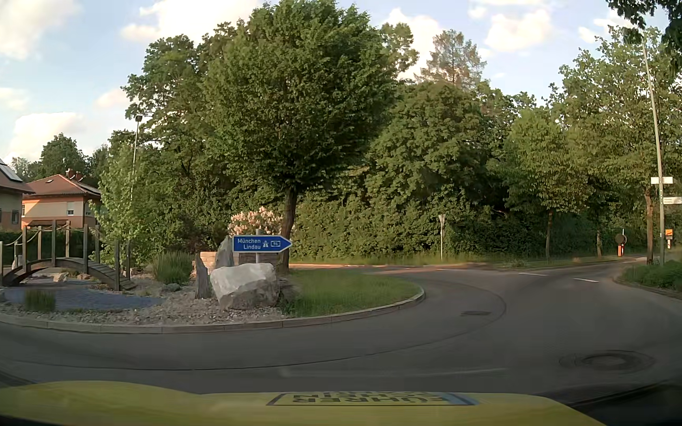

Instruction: Follow the waypoints while adhering to traffic rules and regulations

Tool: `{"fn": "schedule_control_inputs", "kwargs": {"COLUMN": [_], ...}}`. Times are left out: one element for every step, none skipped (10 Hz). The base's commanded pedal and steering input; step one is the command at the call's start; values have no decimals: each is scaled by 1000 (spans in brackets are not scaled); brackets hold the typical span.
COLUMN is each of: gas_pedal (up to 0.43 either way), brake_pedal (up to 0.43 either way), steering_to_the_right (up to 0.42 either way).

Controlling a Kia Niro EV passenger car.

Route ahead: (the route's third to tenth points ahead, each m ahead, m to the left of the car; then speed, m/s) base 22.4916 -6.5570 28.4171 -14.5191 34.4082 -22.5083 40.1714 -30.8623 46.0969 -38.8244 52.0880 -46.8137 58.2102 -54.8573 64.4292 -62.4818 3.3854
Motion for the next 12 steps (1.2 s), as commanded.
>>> {"fn": "schedule_control_inputs", "kwargs": {"gas_pedal": [240, 240, 240, 240, 240, 240, 240, 240, 240, 240, 240, 240], "brake_pedal": [0, 0, 0, 0, 0, 0, 0, 0, 0, 0, 0, 0], "steering_to_the_right": [206, 230, 252, 267, 267, 264, 254, 234, 215, 197, 179, 162]}}
